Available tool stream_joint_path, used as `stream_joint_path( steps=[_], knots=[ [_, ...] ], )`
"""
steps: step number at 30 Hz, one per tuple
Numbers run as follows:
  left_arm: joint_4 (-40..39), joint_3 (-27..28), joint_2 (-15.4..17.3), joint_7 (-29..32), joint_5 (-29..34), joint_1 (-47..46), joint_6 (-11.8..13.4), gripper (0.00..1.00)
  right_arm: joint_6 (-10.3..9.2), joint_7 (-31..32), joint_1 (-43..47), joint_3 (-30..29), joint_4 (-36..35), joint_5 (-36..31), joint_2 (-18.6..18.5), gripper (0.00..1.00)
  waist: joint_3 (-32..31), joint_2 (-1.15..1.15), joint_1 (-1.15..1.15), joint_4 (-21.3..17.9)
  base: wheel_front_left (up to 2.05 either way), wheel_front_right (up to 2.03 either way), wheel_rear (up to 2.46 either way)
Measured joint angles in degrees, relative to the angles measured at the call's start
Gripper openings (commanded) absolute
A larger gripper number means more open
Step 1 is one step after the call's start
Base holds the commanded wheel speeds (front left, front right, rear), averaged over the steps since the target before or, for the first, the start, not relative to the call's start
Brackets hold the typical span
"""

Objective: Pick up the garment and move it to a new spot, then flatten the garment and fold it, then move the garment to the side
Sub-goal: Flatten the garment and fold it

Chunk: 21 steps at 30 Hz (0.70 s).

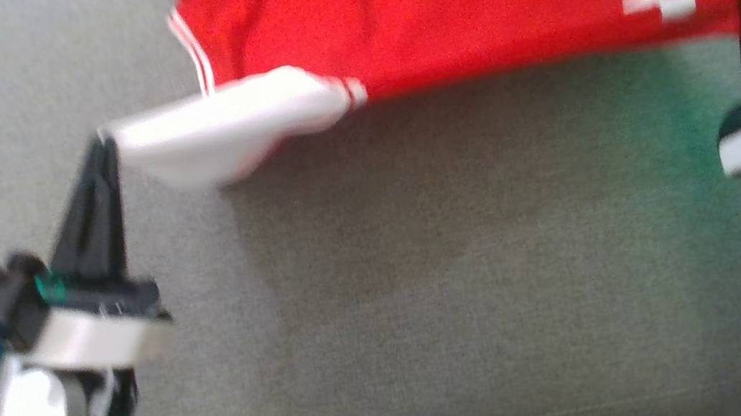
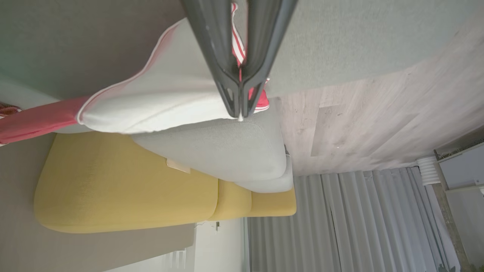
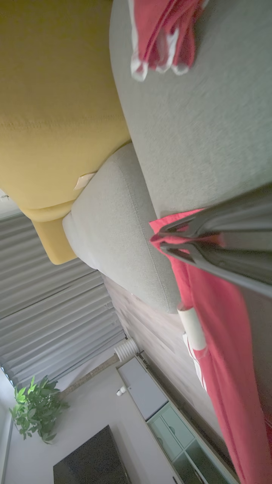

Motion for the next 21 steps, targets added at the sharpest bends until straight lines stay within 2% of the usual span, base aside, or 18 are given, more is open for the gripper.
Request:
stream_joint_path(
  steps=[5,11,16,21],
  knots=[
    [-1.94,0.89,-1.52,0.09,1.58,9.75,-0.10,0.00,0.00,0.00,9.44,-3.21,-2.75,0.00,0.94,0.00,-5.23,0.00,0.00,-0.02,0.00,0.00,0.00],
    [-3.69,2.76,-4.37,0.09,2.66,18.33,-0.10,0.00,0.00,0.05,17.70,-5.71,-5.86,-0.31,3.33,0.00,-8.47,0.00,0.00,-0.17,0.00,0.00,0.00],
    [-4.85,3.13,-6.22,0.09,3.64,20.23,-0.10,0.00,0.00,0.90,22.46,-7.77,-8.26,-1.38,5.34,0.00,-8.61,0.00,0.00,-0.22,0.00,0.00,0.00],
    [-4.57,3.07,-7.24,0.09,3.93,19.68,-0.10,0.00,0.00,2.03,22.96,-9.16,-8.51,-3.93,6.23,0.00,-7.67,0.00,0.00,-0.04,0.00,0.00,0.00]
  ],
)
